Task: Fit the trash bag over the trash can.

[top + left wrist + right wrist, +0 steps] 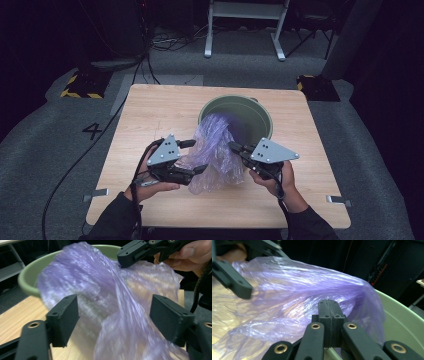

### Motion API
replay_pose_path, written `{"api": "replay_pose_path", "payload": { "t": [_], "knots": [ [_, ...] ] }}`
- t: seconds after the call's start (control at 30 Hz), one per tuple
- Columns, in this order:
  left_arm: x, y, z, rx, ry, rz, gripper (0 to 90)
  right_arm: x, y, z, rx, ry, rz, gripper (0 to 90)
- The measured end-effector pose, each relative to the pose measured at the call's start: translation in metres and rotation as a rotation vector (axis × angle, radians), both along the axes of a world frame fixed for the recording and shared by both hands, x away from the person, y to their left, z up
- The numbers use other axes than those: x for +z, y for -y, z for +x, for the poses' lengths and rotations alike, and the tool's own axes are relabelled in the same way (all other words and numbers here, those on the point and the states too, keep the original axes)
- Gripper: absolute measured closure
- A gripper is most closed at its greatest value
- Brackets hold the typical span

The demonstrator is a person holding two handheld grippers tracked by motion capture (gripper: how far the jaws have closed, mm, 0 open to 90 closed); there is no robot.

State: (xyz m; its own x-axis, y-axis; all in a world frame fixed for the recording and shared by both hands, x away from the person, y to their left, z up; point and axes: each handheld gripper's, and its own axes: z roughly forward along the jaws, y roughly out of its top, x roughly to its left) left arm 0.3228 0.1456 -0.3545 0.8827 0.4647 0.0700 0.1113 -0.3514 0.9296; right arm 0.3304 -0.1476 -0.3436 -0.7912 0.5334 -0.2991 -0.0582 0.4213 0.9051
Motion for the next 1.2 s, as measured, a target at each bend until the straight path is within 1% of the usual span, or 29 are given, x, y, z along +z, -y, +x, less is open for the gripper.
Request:
{"api": "replay_pose_path", "payload": {
  "t": [0.03,0.07,0.13,0.2,0.23,0.33,0.4,0.47,0.5,0.53,0.57,0.63,0.7,0.73,0.77,0.8,0.83,0.87,0.9,0.93,0.97,1.0,1.03,1.07,1.1,1.13,1.2],
  "knots": [
    [0.0,0.0,0.0,0.0,0.0,0.0,19.7,0.0,0.001,0.0,-0.004,0.001,0.005,90.0],
    [-0.001,-0.003,0.0,0.0,-0.008,-0.001,19.7,0.0,0.001,0.0,-0.004,0.001,0.005,90.0],
    [-0.005,-0.006,0.0,-0.004,-0.024,0.013,18.8,0.001,0.004,0.001,-0.015,-0.004,0.015,90.0],
    [-0.009,-0.007,-0.001,0.005,-0.023,0.03,18.4,0.002,0.007,0.002,-0.032,-0.003,0.024,90.0],
    [-0.011,-0.007,-0.001,0.003,-0.033,0.026,18.4,0.002,0.008,0.003,-0.031,-0.005,0.025,90.0],
    [-0.011,-0.011,-0.001,0.001,-0.031,0.022,18.5,0.003,0.009,0.004,-0.044,-0.007,0.027,90.0],
    [-0.011,-0.012,-0.001,0.003,-0.038,0.021,19.7,0.003,0.01,0.004,-0.047,-0.006,0.029,90.0],
    [-0.011,-0.015,-0.001,-0.001,-0.042,0.021,23.4,0.003,0.014,0.005,-0.056,-0.007,0.035,90.0],
    [-0.012,-0.019,-0.001,-0.01,-0.051,0.019,25.5,0.004,0.018,0.006,-0.07,-0.005,0.041,90.0],
    [-0.012,-0.019,-0.001,-0.01,-0.051,0.019,27.1,0.004,0.018,0.006,-0.07,-0.005,0.041,90.0],
    [-0.012,-0.02,-0.001,-0.023,-0.053,0.02,28.1,0.004,0.024,0.006,-0.081,-0.01,0.052,90.0],
    [-0.013,-0.022,-0.002,-0.028,-0.062,0.026,29.0,0.005,0.026,0.005,-0.088,-0.008,0.053,90.0],
    [-0.015,-0.022,-0.001,-0.037,-0.075,0.036,29.3,0.005,0.034,0.006,-0.105,-0.011,0.064,90.0],
    [-0.016,-0.02,0.0,-0.04,-0.073,0.054,34.5,0.005,0.04,0.006,-0.124,-0.011,0.068,90.0],
    [-0.016,-0.019,0.0,-0.048,-0.069,0.062,37.5,0.006,0.043,0.007,-0.131,-0.011,0.069,90.0],
    [-0.016,-0.019,0.0,-0.048,-0.069,0.062,44.6,0.006,0.043,0.007,-0.131,-0.011,0.069,90.0],
    [-0.016,-0.018,-0.001,-0.063,-0.052,0.077,44.6,0.006,0.045,0.007,-0.139,-0.012,0.07,90.0],
    [-0.016,-0.016,-0.002,-0.069,-0.028,0.088,63.1,0.006,0.048,0.008,-0.151,-0.014,0.069,90.0],
    [-0.016,-0.015,-0.002,-0.078,-0.024,0.097,77.5,0.007,0.053,0.01,-0.163,-0.016,0.07,90.0],
    [-0.015,-0.013,-0.001,-0.088,-0.026,0.1,77.5,0.007,0.053,0.01,-0.163,-0.016,0.07,90.0],
    [-0.014,-0.01,0.001,-0.081,-0.019,0.115,80.1,0.007,0.054,0.011,-0.168,-0.016,0.07,90.0],
    [-0.013,-0.007,0.002,-0.07,-0.017,0.116,84.5,0.007,0.057,0.012,-0.186,-0.011,0.071,90.0],
    [-0.012,-0.003,0.006,-0.059,-0.015,0.106,85.5,0.007,0.058,0.013,-0.19,-0.011,0.076,86.4],
    [-0.012,-0.003,0.006,-0.059,-0.015,0.106,86.4,0.007,0.058,0.013,-0.19,-0.011,0.076,86.4],
    [-0.011,0.002,0.009,-0.037,-0.003,0.104,86.9,0.008,0.061,0.013,-0.18,-0.014,0.093,77.5],
    [-0.01,0.004,0.011,-0.038,-0.006,0.088,87.1,0.008,0.061,0.012,-0.171,-0.013,0.092,74.2],
    [-0.01,0.006,0.013,-0.033,-0.005,0.084,87.5,0.008,0.062,0.01,-0.182,-0.002,0.084,66.2]
  ]
}}
